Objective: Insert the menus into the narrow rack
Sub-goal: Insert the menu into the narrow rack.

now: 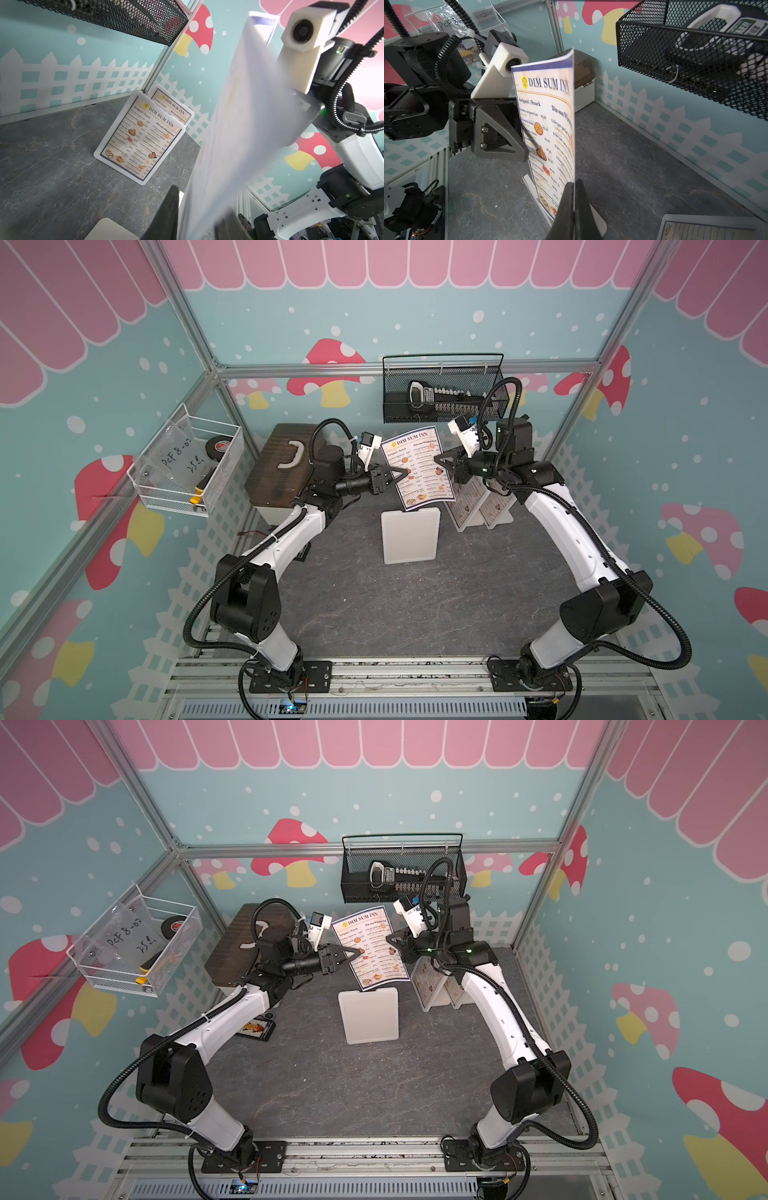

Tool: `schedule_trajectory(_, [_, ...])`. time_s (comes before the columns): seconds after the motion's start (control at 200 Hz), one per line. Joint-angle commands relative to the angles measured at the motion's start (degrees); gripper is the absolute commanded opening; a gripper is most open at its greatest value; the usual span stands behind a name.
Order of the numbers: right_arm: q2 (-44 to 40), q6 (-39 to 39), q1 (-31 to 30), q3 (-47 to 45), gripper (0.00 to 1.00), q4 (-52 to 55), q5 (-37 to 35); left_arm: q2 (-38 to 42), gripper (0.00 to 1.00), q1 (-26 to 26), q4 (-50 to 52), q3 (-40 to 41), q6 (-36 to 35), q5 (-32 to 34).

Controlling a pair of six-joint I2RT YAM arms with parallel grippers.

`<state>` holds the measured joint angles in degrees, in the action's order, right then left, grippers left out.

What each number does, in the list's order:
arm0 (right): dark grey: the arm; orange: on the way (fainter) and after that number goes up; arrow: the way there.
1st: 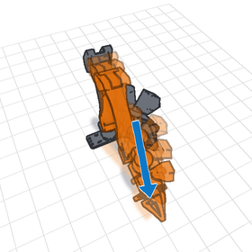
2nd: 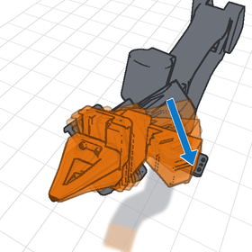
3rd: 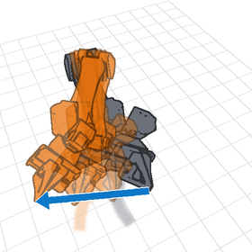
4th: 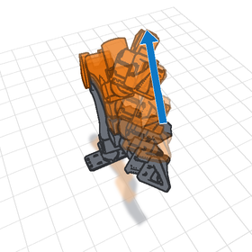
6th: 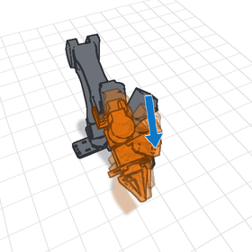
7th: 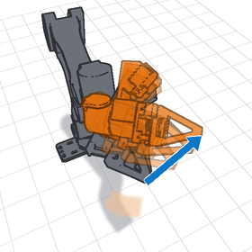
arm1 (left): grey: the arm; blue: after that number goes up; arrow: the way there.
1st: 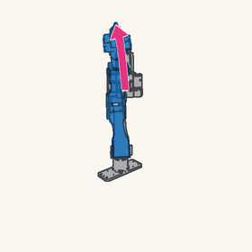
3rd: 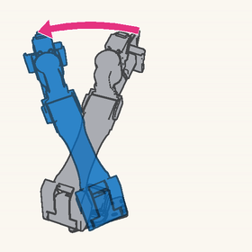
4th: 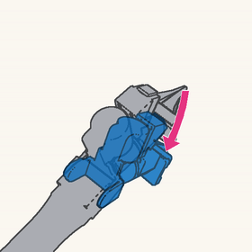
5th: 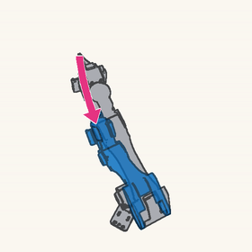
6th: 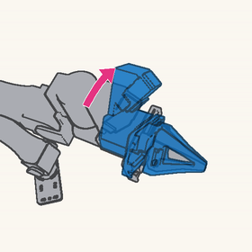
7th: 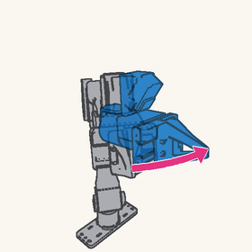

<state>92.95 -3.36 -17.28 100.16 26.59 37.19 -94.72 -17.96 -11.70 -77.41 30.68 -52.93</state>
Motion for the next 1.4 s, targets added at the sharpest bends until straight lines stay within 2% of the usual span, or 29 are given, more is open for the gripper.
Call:
schedule_trajectory(0.0, [1.1,1.6,0.3,1.6,0.00,-0.1,1.3,-0.3,0.27,0.7,-2.9,-0.4,1.2,0.8])
schedule_trajectory(0.495, [2.0,1.6,0.6,1.9,0.00,-0.2,1.1,-1.2,0.27,0.9,-3.8,-0.3,1.7,1.2])
schedule_trajectory(0.88, [1.8,0.2,0.8,2.1,0.00,-1.5,-2.3,-2.3,0.28,1.5,-5.9,-1.2,3.6,1.7])
schedule_trajectory(1.396, [2.8,-1.0,0.9,2.5,0.00,-2.4,1.2,-3.2,0.27,1.5,-8.1,-1.3,5.4,0.5])
